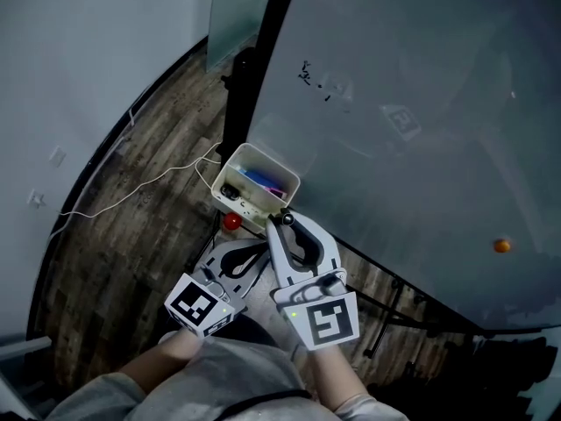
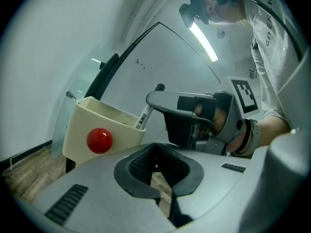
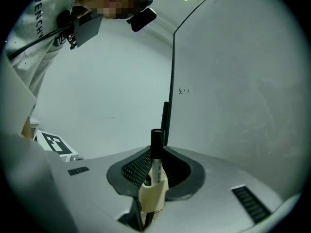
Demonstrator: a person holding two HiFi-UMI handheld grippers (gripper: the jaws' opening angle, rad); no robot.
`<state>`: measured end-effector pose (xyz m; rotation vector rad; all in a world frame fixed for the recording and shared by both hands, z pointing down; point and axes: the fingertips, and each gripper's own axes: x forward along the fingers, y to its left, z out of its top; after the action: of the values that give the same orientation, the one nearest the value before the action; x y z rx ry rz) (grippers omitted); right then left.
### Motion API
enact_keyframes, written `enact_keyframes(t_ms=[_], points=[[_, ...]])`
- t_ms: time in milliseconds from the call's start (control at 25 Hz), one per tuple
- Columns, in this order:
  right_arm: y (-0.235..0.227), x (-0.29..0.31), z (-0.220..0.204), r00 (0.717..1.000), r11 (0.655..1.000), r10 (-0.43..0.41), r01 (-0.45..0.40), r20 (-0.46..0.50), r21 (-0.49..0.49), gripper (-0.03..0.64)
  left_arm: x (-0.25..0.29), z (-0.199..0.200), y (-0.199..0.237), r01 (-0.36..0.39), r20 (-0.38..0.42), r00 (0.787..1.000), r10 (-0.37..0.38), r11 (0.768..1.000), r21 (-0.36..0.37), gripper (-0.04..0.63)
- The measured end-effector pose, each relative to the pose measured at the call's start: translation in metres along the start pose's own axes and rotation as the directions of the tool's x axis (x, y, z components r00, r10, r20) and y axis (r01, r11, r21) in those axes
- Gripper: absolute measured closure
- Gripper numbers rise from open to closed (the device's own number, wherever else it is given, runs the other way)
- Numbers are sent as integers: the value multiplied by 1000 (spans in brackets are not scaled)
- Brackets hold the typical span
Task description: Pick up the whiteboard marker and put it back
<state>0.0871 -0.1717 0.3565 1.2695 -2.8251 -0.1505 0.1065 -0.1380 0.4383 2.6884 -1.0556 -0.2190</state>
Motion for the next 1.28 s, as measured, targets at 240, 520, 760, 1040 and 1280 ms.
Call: enact_keyframes(t_ms=[240, 520, 760, 1040, 1280], points=[[5, -1, 0, 1000, 1000, 9, -9, 0, 15, 540, -6, 0, -1, -11, -1, 1000, 11, 1000, -22, 580], [8, -2, 5, 1000, 1000, 10, -10, 8, 20, 540, -11, 8, 0, -10, 12, 1000, 10, 1000, -5, 580], [8, -4, 16, 1000, 1000, 21, -21, 17, 12, 540, -13, 11, -3, -4, 7, 1000, 4, 1000, 0, 580], [9, -6, 25, 999, 999, 44, -45, 21, 25, 540, -14, 15, -8, 9, -3, 1000, -9, 1000, 1, 580], [10, -5, 32, 996, 996, 84, -84, 11, 15, 540, -12, 19, -12, 23, -2, 1000, -23, 1000, 2, 580]])
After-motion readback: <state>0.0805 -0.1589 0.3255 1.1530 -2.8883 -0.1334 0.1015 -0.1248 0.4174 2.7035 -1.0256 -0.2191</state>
